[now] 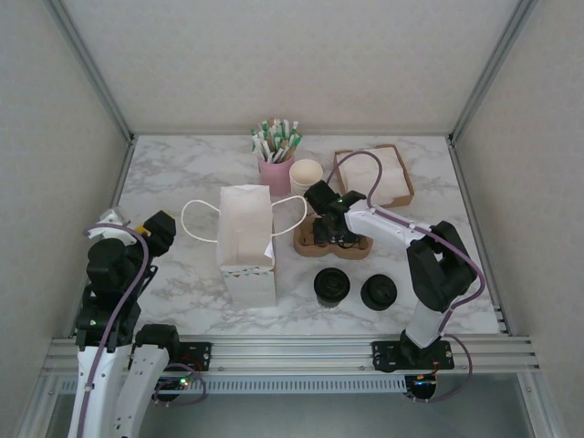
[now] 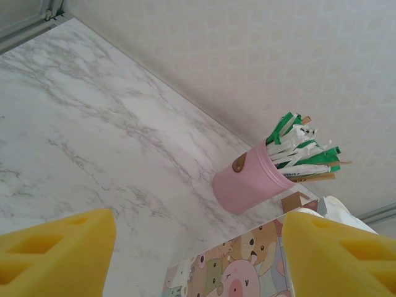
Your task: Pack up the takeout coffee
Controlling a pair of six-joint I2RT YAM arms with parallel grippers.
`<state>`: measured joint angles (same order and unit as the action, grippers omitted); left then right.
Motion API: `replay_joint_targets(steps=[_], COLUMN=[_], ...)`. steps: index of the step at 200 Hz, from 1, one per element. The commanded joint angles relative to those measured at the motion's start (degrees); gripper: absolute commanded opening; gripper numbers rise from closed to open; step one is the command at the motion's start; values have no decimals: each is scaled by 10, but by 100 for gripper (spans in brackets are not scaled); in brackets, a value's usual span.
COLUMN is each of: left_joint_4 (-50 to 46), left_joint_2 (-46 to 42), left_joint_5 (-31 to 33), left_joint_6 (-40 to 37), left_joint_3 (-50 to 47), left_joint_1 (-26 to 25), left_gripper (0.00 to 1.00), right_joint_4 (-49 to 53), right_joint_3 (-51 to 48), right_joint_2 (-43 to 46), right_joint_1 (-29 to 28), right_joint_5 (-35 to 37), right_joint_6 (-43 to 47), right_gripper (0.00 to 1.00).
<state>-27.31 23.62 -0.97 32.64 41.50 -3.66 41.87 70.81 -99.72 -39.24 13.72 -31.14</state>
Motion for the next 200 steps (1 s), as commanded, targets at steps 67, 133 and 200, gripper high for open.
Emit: replay_joint_targets(steps=[67,133,200], left_joint_4=[-7,-7,-7], left_joint_2=[-1,-2,-1], left_joint_5=[10,10,10], left_joint_6=[5,4,3], left_joint_3=[0,0,0], left_joint_1=[-4,-5,-5], left_gripper=[71,70,71], right_joint_4=[5,-3,-10], right_joint_3=[-14,-14,-19], right_joint_2=[86,37,8], right_joint_1=[4,4,4], right_joint_5=[6,-16,-16], right_joint_6=[-3,21,16], right_gripper=[60,65,63])
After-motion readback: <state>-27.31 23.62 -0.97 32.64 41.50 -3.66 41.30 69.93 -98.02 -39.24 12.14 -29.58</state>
